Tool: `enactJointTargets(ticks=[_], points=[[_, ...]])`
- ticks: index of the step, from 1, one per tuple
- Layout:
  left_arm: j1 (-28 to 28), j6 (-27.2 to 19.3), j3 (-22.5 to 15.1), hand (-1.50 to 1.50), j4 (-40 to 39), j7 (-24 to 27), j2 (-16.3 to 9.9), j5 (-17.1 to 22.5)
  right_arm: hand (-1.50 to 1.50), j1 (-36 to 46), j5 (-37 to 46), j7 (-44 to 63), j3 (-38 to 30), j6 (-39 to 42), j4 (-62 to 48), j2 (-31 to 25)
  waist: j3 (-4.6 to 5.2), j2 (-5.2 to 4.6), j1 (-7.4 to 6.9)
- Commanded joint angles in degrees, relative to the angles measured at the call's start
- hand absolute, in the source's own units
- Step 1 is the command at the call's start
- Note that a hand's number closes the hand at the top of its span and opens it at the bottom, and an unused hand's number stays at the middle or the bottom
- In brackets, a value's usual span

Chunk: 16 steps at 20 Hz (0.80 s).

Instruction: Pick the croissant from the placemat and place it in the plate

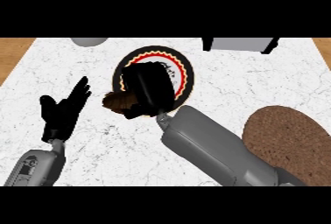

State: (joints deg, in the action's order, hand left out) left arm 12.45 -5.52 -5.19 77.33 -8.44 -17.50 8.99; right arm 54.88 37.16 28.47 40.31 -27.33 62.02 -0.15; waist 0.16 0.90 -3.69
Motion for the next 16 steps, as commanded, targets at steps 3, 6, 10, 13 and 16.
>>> enactJointTargets(ticks=[3,6,10,13,16], points=[[3.3,0.8,1.2,0.0,-1.6,-0.1,-0.1,0.2,1.5,5.8,-2.0,16.9,7.4,-11.5,-3.1,0.1,-0.06,-1.28,0.44],[1.0,0.6,2.4,0.0,-1.8,2.3,0.1,-0.2,1.5,8.8,-2.8,19.3,9.1,-12.6,-5.9,0.2,-0.08,-1.18,1.3],[1.5,-1.0,1.7,0.0,-1.0,0.4,1.6,-1.8,1.5,7.8,-5.1,13.0,6.2,-12.2,-10.8,0.2,-0.13,-1.13,2.29],[-3.6,0.4,1.6,0.0,3.2,0.3,1.5,-0.2,1.5,7.0,-6.4,5.4,4.0,-11.1,-19.3,0.2,-0.15,-1.2,1.75],[-1.1,-0.9,1.6,0.0,4.9,-2.8,1.3,-1.2,1.5,7.6,-9.6,3.0,2.9,-4.7,-21.6,0.2,-0.16,-1.16,2.08]])
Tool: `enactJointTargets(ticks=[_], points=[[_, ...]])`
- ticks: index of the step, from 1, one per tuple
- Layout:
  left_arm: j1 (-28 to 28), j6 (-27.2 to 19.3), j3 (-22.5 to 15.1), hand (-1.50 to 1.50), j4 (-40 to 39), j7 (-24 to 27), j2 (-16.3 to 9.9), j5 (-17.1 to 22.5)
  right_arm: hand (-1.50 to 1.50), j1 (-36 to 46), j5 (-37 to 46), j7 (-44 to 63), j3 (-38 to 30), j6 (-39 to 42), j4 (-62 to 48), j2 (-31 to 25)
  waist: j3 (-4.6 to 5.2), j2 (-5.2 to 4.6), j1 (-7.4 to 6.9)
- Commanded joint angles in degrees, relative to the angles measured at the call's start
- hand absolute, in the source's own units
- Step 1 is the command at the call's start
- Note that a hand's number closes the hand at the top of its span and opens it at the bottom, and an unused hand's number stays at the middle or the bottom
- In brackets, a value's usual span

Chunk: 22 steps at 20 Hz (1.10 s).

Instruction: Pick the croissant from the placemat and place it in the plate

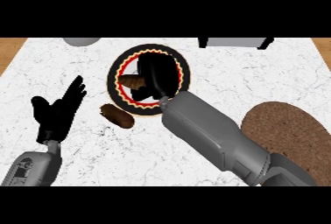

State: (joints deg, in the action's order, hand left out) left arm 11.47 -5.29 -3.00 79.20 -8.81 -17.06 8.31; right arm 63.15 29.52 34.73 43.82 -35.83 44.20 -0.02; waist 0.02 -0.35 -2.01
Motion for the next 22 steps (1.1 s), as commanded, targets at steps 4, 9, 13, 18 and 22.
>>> enactJointTargets(ticks=[4,9,13,18,22], points=[[-1.8,0.2,-0.5,0.0,0.1,1.5,1.1,-0.8,1.5,-1.1,-12.5,-10.3,-8.8,9.0,-7.2,0.0,-0.04,-0.64,-0.49],[2.2,0.1,1.2,0.0,-0.5,-1.2,0.5,-0.8,-1.5,-2.4,-14.3,-23.7,-8.3,10.9,-11.0,0.0,-0.04,-0.25,0.18],[-2.2,1.3,1.5,0.0,2.1,-0.6,-0.2,-0.3,-1.5,-1.2,-14.2,-29.8,-10.9,4.2,-8.8,0.0,-0.06,-0.04,0.12],[0.9,0.7,1.7,0.0,1.4,-2.1,0.3,-0.4,-1.5,-4.3,-22.6,-42.1,-14.5,4.0,1.2,0.0,-0.13,-0.09,0.39],[-2.2,0.1,0.4,0.0,1.6,0.5,1.7,-2.3,-1.5,-6.2,-28.9,-37.6,-15.1,4.6,8.1,0.0,-0.06,0.42,1.15]])
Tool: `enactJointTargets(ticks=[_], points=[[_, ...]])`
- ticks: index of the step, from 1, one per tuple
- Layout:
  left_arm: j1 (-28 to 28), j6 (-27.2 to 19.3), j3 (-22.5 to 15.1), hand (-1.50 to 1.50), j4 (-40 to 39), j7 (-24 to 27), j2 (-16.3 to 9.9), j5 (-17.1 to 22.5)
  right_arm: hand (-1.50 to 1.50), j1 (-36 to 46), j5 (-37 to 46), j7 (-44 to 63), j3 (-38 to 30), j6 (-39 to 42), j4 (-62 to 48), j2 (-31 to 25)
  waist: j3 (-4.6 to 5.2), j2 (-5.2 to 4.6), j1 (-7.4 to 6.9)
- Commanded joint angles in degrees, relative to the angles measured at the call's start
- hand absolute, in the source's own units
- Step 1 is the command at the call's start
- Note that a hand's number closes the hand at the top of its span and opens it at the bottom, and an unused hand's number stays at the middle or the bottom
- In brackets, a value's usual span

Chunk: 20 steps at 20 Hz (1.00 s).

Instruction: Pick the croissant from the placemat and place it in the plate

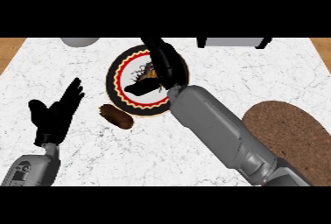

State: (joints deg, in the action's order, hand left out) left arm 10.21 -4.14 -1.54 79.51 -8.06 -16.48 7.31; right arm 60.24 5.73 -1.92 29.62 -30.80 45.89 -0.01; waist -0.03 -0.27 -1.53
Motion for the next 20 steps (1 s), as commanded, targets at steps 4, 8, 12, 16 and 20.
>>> enactJointTargets(ticks=[4,8,12,16,20], points=[[1.7,-0.3,1.7,0.0,-2.5,0.3,-0.1,-0.3,-1.5,-4.2,-12.9,0.3,-7.9,9.7,4.6,0.0,0.01,-0.09,1.48],[-0.6,-0.7,0.4,0.0,-0.7,0.9,1.3,-1.4,-1.5,-4.6,-17.1,1.2,-11.1,16.0,5.3,-1.5,0.02,0.16,1.18],[2.8,1.8,3.0,0.0,-3.5,-0.9,0.2,-0.1,-1.5,-6.8,-14.4,-5.1,-13.3,19.1,2.2,-2.2,0.04,0.1,1.19],[1.2,0.2,1.8,0.0,3.9,-6.9,0.4,-1.3,-1.5,-10.2,-13.3,-8.9,-14.7,22.1,3.0,-5.0,0.01,0.24,1.24],[-1.2,0.6,2.5,0.0,-1.2,1.4,2.5,-3.6,-1.5,-11.3,-11.2,-5.3,-16.1,23.1,6.0,-4.5,0.04,0.28,1.43]])
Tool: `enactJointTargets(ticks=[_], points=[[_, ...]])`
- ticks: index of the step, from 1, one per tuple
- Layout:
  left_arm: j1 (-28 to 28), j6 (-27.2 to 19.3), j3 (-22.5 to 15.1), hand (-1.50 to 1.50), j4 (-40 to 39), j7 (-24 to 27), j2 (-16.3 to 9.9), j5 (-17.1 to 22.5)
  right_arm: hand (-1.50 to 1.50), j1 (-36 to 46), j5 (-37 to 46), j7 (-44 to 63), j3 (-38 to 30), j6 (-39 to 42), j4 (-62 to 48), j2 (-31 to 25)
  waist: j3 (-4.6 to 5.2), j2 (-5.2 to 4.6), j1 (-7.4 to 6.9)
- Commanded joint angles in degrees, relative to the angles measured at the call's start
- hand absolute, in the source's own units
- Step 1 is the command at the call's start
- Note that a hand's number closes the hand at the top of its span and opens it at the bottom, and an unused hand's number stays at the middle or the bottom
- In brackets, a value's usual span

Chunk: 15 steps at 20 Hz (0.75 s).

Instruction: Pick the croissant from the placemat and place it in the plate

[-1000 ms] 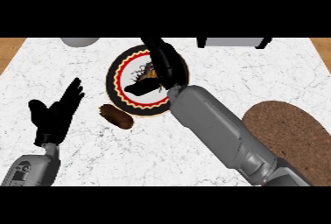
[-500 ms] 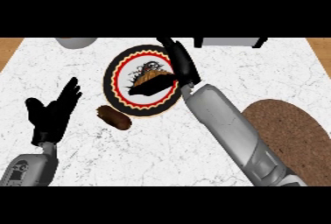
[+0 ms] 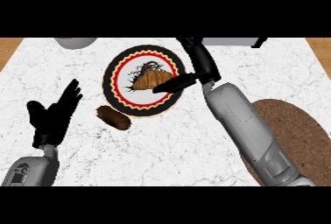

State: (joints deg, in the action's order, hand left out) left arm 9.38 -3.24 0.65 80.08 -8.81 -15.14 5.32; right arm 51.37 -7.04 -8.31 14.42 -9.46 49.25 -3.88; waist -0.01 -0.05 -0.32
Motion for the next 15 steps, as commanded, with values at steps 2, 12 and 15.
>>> enactJointTargets(ticks=[2,12,15], points=[[-2.5,0.7,0.2,0.0,1.7,0.3,1.3,-0.5,-1.5,0.3,2.9,-5.4,-3.4,1.3,-5.4,0.6,0.0,-0.06,-0.35],[-0.7,0.3,0.9,0.0,3.9,-3.3,1.5,-2.5,-1.5,-2.8,6.1,-2.3,-6.6,6.2,-3.7,-5.0,-0.01,0.07,-0.12],[2.8,1.6,2.7,0.0,-0.1,-2.5,1.0,-2.1,-1.5,-2.1,7.1,-4.6,-8.1,8.1,-6.0,-5.5,0.0,-0.02,0.0]])
